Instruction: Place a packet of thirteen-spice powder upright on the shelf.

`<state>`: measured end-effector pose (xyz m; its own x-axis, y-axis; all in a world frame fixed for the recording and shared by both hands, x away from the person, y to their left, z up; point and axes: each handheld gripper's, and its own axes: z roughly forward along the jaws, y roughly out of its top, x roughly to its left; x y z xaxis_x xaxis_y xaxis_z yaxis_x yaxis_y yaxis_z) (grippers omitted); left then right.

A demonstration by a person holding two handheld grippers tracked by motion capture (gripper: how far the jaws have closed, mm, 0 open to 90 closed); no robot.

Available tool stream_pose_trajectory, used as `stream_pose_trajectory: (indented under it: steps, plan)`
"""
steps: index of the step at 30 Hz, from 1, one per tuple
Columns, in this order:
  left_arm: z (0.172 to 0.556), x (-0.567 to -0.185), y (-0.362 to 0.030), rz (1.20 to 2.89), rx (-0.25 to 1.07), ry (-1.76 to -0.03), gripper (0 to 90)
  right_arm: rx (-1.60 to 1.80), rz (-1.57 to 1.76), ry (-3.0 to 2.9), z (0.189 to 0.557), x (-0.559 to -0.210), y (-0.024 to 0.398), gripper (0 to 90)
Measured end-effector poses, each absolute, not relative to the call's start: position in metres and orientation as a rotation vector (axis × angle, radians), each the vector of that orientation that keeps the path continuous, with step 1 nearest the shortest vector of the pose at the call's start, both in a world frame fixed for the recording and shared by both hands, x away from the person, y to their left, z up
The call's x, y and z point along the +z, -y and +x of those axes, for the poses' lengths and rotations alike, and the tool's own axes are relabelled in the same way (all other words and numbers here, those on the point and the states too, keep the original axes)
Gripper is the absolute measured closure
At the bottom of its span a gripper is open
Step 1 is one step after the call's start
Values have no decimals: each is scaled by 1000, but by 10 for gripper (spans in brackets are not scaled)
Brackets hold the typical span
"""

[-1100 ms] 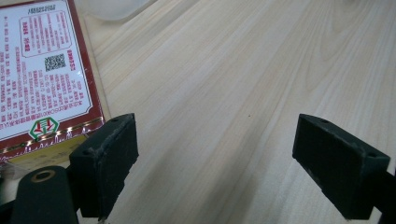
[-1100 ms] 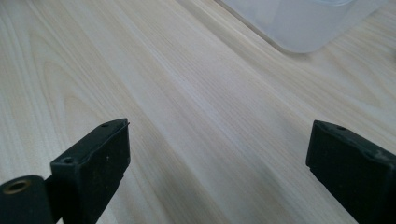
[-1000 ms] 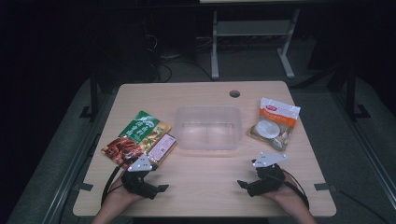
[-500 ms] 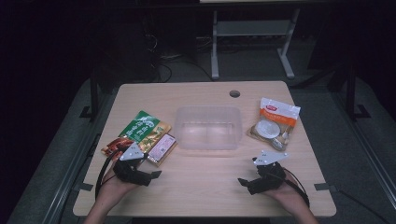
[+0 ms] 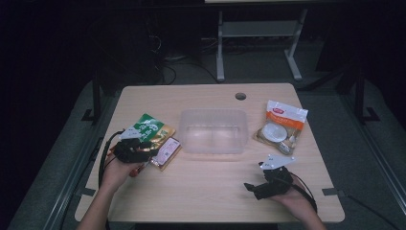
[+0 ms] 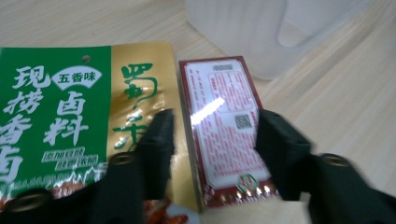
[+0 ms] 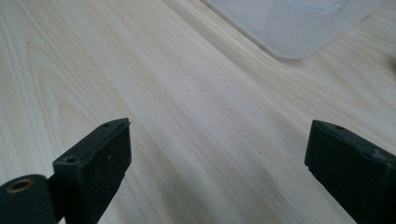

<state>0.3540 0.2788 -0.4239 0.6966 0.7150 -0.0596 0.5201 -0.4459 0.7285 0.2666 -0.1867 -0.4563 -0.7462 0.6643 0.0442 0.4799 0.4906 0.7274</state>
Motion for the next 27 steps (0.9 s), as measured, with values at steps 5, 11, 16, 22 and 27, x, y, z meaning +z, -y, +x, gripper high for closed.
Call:
stream_pose_trajectory:
  steps: [5,11,16,22,27]
  plan:
    - [374,-431,-271,2171,295,-982,830,1103,977,-2494,266,-456,186,67]
    - [402,-430,-253,2186,291,-973,896,1104,984,-2488,267,-456,188,68]
    - [417,-435,-232,2175,264,-960,896,1104,986,-2486,268,-457,189,69]
    - [431,-443,-213,2226,271,-942,896,1114,998,-2486,269,-457,190,69]
    - [430,-447,-215,2239,224,-954,897,1116,996,-2481,268,-456,191,69]
